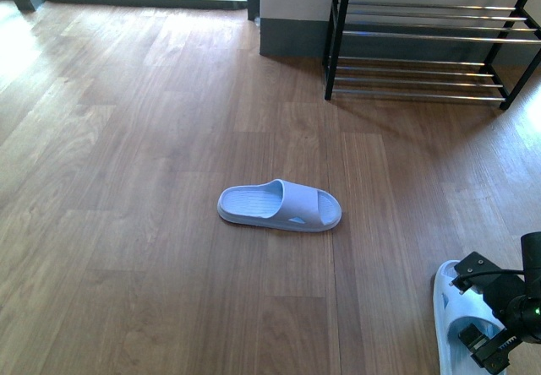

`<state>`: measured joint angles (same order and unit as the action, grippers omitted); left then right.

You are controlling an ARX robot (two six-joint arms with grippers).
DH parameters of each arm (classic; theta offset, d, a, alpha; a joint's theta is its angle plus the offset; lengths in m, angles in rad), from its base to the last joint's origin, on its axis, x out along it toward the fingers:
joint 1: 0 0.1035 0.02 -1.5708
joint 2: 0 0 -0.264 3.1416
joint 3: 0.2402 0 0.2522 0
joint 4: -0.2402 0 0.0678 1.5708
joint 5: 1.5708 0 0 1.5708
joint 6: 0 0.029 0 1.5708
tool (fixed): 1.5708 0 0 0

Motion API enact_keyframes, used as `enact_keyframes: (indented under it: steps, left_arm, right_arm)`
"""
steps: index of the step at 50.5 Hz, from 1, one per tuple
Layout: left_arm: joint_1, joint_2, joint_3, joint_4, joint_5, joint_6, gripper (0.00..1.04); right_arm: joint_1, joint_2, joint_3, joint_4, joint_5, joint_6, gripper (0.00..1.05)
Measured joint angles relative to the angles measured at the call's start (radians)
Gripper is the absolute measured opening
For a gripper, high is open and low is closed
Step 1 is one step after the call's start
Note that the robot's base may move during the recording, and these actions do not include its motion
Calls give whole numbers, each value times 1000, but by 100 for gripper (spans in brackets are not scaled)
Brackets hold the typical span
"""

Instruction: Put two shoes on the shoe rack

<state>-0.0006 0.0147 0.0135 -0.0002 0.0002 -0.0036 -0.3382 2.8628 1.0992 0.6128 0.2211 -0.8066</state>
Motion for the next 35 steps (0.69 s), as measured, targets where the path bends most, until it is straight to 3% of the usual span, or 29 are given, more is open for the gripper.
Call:
enact_keyframes:
  steps: [4,8,11,30,35]
  left_arm:
    - [0,0,0,0,0,0,95]
    - [0,0,0,0,0,0,95]
    - [0,0,0,0,0,0,95]
    - [0,0,0,0,0,0,95]
    - [0,0,0,0,0,0,95]
  right_arm:
    - [-13,-2,22,-31,-10,90,92]
    - [-21,-2,29,-30,-8,119,97]
    - [-26,0,35,-29,-6,139,94]
    - [-53,-2,20,58,-72,276,22]
    - [-53,-24,-2,78,-102,301,9]
